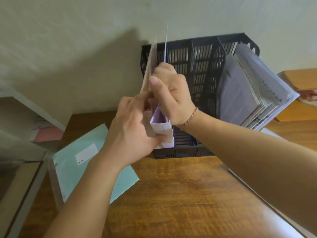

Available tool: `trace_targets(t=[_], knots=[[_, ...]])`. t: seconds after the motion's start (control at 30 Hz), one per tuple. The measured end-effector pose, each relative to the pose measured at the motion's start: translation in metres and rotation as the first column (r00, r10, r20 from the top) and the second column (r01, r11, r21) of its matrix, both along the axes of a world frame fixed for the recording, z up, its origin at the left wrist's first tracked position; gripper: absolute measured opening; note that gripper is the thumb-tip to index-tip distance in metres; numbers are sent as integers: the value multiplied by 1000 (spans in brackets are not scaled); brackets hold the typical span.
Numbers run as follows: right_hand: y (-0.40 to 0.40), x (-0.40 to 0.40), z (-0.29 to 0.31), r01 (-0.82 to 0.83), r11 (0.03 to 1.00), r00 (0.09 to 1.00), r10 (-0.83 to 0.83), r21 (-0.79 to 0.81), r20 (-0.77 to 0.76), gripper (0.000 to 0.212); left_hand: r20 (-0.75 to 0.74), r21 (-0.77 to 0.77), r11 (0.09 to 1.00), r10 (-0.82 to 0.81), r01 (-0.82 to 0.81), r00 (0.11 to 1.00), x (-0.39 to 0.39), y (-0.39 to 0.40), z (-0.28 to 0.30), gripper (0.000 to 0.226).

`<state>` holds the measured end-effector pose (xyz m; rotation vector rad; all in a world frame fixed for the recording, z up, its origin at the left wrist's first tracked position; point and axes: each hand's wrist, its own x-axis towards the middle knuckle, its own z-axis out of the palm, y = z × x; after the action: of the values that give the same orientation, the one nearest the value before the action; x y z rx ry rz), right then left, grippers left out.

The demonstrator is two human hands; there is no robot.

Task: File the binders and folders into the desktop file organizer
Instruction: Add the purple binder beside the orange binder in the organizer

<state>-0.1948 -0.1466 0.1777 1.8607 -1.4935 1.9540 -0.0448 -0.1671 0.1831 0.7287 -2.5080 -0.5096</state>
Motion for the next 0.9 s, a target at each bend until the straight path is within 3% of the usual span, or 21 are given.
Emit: trace_targets(t=[0.1, 0.17, 0.27, 0.33, 0.4, 0.47, 0.53, 0.6, 0.67, 0.73, 0.83, 0.9], knots=[[2, 3, 0, -3, 1000, 999, 4, 14, -39, 58, -13, 52, 999, 12, -12, 1000, 3, 1, 1, 91], [4, -4, 5, -36, 999, 985, 41, 32, -168, 62, -27, 38, 998, 45, -44, 999, 3, 3, 2, 96], [5, -28, 16, -4, 997, 928, 33, 79, -371, 40, -75, -87, 994, 67, -73, 995, -2, 11, 1, 101], [-6, -51, 29, 127, 982, 903, -58, 137, -426, 28, -77, -152, 981, 114, -125, 990, -9, 20, 1, 96], [-18, -68, 40, 183, 875, 953, -46, 447, -299, 35, -62, -113, 977, 177, -183, 982, -16, 28, -1, 89], [-28, -74, 45, 0, 717, 997, 57, 697, -59, 49, -21, -88, 973, 212, -213, 977, -20, 33, -8, 80], [-32, -70, 41, -6, 671, 998, 48, 742, -36, 51, 14, -133, 961, 246, -242, 969, -23, 34, -15, 76], [-28, -60, 29, 116, 664, 991, -26, 739, -132, 50, 30, -173, 950, 269, -260, 963, -25, 36, -21, 76], [-21, -54, 15, 182, 607, 972, 6, 773, -233, 49, 16, -204, 939, 287, -278, 958, -24, 40, -24, 77], [-17, -60, 11, 160, 582, 973, 45, 798, -228, 49, -2, -193, 941, 284, -279, 959, -23, 44, -23, 78], [-17, -74, 25, 138, 632, 967, 80, 763, -242, 57, 19, -151, 959, 245, -239, 969, -21, 44, -12, 82], [-3, -75, 32, -38, 735, 995, 87, 677, -39, 63, 51, -142, 977, 171, -162, 984, -14, 39, 0, 90]])
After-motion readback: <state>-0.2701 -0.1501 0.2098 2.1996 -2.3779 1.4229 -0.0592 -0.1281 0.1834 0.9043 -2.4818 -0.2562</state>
